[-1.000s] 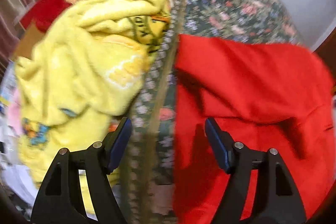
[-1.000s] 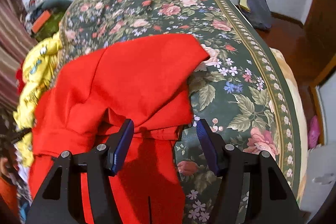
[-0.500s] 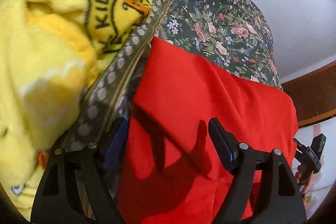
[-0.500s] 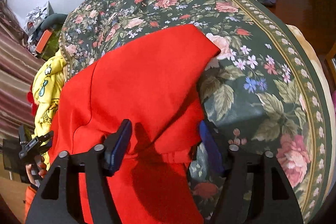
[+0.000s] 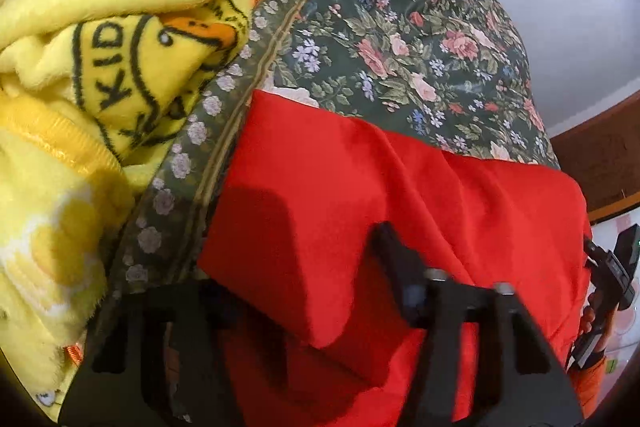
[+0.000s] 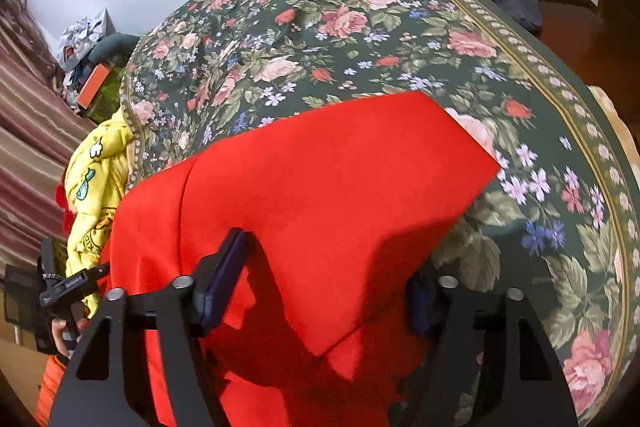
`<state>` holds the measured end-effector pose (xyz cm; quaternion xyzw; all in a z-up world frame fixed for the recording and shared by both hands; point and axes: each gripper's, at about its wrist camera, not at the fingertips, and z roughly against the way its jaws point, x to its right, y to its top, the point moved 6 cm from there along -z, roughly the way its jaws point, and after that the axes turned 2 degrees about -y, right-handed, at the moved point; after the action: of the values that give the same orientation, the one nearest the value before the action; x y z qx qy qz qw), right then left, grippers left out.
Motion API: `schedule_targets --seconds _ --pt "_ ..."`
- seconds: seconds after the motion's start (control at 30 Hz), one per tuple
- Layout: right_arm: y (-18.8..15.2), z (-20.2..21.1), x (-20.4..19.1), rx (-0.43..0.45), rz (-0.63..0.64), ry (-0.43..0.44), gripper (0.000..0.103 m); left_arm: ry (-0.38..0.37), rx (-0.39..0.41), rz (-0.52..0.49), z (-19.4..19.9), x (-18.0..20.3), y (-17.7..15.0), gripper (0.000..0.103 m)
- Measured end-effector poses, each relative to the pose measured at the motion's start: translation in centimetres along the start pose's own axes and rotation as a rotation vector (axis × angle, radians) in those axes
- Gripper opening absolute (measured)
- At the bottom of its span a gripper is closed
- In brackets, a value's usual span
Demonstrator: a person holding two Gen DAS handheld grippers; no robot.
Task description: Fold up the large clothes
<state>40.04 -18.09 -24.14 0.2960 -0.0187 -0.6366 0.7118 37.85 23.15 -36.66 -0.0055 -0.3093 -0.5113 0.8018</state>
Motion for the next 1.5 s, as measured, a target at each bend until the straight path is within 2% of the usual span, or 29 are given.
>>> schedule_targets --seconds 0.03,0.07,0.13,0.2,0.4,0.67,0.87,1.03,1.2,1.33,1.37,1.43,1.5 --pt "0.1 0.0 -0.1 0.005 0.003 0.000 0.045 -0.022 -0.010 0.012 -0.1 0.1 0.0 0.031" --pt "0.1 0.2 -0.2 0.004 0.002 0.009 0.040 -0.034 -0.014 0.030 0.0 0.0 0.0 0.028" --pt "0.2 0.6 -0.4 0.014 0.011 0.011 0.026 -0.048 -0.015 0.046 0.3 0.1 0.0 0.016" --pt "0.4 1.1 -0.9 0.036 0.020 0.022 0.019 -0.044 -0.005 0.039 1.0 0.5 0.2 0.013" --pt "1.8 2.7 -2.4 0.087 0.078 -0.002 0.015 0.037 0.092 -0.133 4.5 4.8 1.8 0.012" --pt "6.7 3.3 -3.5 0.148 0.110 -0.026 0.014 0.071 0.222 -0.259 7.8 10.2 7.3 0.012" --pt "10.5 1.8 -4.0 0.164 0.159 -0.056 0.014 0.127 0.252 -0.300 5.8 12.0 11.7 0.012" --pt "11.4 -1.7 -3.4 0.126 0.157 -0.086 0.014 0.207 0.199 -0.283 0.9 10.6 13.5 0.012" --pt "11.1 -4.3 -1.6 0.085 0.134 -0.103 0.014 0.282 0.126 -0.248 -3.7 7.6 13.5 0.012" --pt "10.6 -4.8 -1.0 0.074 0.159 -0.095 0.020 0.268 0.076 -0.180 -5.3 5.4 13.0 0.014" --pt "10.5 -4.8 -0.9 0.072 0.162 -0.091 0.023 0.269 0.067 -0.175 -5.5 5.0 12.9 0.015" --pt "10.4 -4.4 -0.8 0.070 0.166 -0.096 0.024 0.266 0.059 -0.173 -5.5 4.7 12.6 0.016" --pt "10.2 -4.2 -0.7 0.063 0.170 -0.115 0.030 0.277 0.057 -0.180 -5.2 4.7 12.4 0.017"
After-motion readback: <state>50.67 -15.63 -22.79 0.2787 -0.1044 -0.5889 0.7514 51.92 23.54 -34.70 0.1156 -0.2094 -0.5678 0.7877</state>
